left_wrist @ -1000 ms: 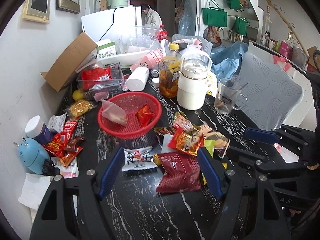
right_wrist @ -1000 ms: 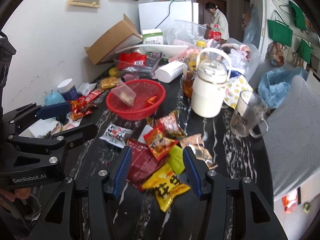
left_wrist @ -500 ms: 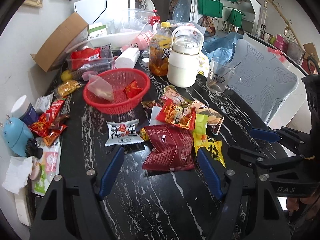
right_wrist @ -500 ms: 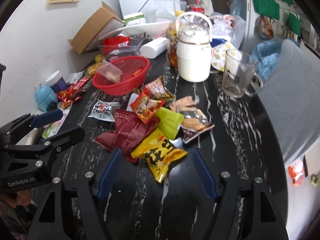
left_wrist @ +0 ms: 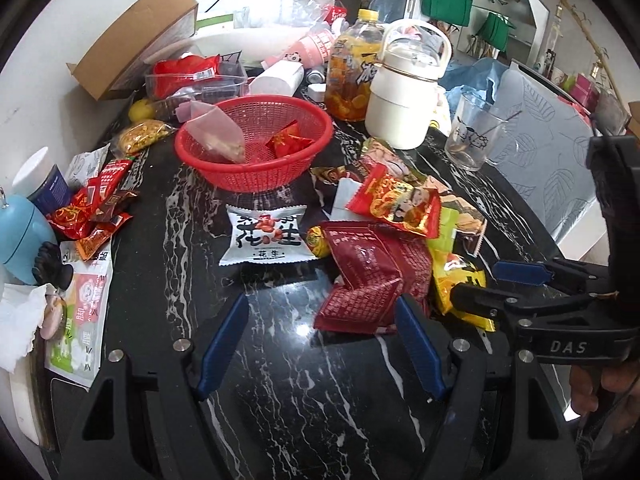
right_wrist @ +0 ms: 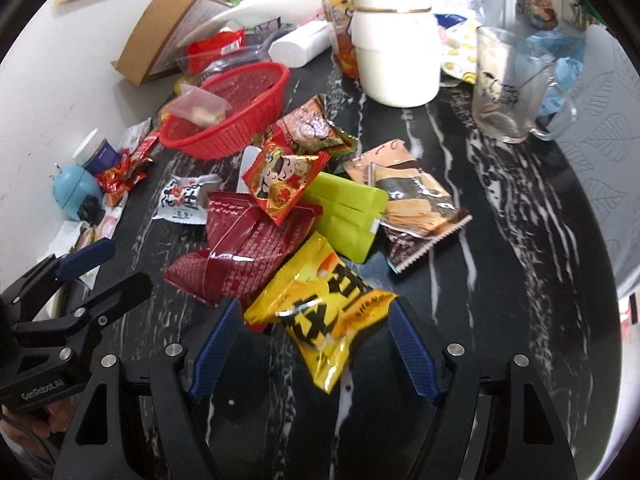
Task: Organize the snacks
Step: 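Grasp the dark red packet with the left gripper while the right grasps a yellow packet, then carry the dark red and yellow packets toward the red basket with both grippers, then open the right gripper to drop the yellow packet into the basket, then open the left gripper over the basket and withdraw both grippers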
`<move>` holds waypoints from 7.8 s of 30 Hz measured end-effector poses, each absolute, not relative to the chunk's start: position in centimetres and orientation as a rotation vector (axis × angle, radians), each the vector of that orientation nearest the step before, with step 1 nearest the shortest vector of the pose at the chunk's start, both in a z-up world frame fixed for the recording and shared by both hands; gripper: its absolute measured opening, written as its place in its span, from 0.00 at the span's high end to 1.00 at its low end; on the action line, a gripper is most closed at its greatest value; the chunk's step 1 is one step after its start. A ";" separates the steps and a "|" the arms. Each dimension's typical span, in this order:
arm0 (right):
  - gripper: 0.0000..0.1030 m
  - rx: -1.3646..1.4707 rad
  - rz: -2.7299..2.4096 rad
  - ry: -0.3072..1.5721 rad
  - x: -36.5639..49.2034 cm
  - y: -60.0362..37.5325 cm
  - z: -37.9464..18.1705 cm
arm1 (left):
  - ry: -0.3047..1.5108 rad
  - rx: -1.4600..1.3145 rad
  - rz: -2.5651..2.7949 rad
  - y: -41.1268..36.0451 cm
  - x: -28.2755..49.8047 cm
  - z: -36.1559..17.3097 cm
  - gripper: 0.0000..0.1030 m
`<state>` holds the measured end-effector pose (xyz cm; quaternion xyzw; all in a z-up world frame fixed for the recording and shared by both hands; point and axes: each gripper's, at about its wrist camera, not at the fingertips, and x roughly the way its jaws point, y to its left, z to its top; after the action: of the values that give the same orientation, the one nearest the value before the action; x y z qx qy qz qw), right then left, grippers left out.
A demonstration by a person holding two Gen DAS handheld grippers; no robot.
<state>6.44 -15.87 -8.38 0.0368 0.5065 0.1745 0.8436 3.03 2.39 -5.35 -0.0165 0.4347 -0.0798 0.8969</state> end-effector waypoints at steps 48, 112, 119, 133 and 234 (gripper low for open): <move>0.50 -0.053 0.245 1.048 4.9 -20.0 -11.0 | 1.056 0.070 -0.215 -4.7 8.7 -10.8 0.30; 0.53 -0.081 0.644 0.870 9.8 -9.4 -2.6 | 0.832 -0.169 -0.149 6.7 7.0 -0.4 0.33; 0.53 -0.096 0.655 0.816 13.7 -8.7 -0.9 | 0.777 -0.164 -0.143 7.5 10.8 1.2 0.33; 0.53 -0.134 0.626 0.783 21.9 -6.9 0.0 | 0.740 -0.122 -0.092 8.9 18.3 2.0 0.33; 0.33 -0.179 0.400 0.709 7.8 -12.3 4.2 | 0.694 0.078 -0.118 3.0 5.8 5.7 0.01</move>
<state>7.78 -12.31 4.20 -0.0867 0.3443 0.1945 0.9144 5.77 3.05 5.67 0.0382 0.3397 -0.0580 0.9380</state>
